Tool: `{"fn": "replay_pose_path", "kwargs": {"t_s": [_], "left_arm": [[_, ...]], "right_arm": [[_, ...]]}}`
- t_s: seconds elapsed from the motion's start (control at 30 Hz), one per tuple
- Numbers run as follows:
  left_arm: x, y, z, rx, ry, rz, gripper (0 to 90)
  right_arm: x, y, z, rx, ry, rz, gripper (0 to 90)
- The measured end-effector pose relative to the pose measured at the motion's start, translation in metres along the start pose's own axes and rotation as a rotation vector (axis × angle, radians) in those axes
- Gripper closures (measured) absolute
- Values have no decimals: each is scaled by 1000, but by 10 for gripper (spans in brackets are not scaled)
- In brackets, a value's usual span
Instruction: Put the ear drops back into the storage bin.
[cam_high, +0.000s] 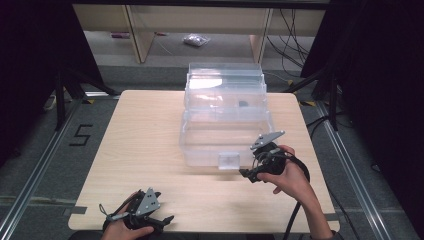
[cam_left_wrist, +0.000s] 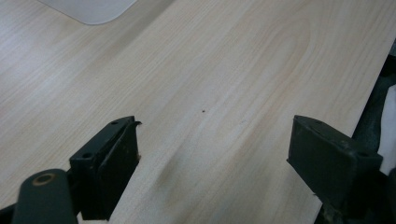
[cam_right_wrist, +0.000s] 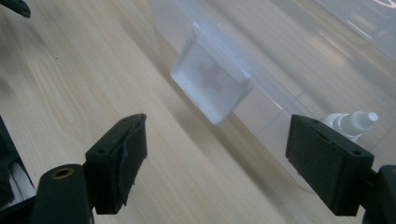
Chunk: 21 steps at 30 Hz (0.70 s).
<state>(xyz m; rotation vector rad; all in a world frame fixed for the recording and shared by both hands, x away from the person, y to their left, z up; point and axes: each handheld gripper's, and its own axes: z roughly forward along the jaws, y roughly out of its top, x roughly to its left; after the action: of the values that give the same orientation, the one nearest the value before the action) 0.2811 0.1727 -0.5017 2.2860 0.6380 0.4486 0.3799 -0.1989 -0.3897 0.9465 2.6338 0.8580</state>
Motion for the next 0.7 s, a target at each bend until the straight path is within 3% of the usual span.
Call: {"fn": "replay_pose_path", "kwargs": {"t_s": [0.13,0.23,0.27,0.4,0.43,0.47,0.7], "left_arm": [[0,0,0,1,-1,2,157],[0,0,0,0,-1,1,157],[0,0,0,0,0,2,157],[-1,0,0,-5,-3,-4,157],[-1,0,1,-8,-7,-11,157],[-1,0,0,-7,-4,-8,157],[0,0,0,0,0,2,157]], "right_arm": [[0,-5,2,-31,-26,-2,201],[2,-10,2,-27,-23,21,201],[1,-11,1,-31,-15,-4,202],[5,-18,2,-50,-30,25,200],[3,-18,1,-46,-19,-1,200],[4,-20,2,-61,-24,6,200],[3,-28,7,-50,-23,1,197]]}}
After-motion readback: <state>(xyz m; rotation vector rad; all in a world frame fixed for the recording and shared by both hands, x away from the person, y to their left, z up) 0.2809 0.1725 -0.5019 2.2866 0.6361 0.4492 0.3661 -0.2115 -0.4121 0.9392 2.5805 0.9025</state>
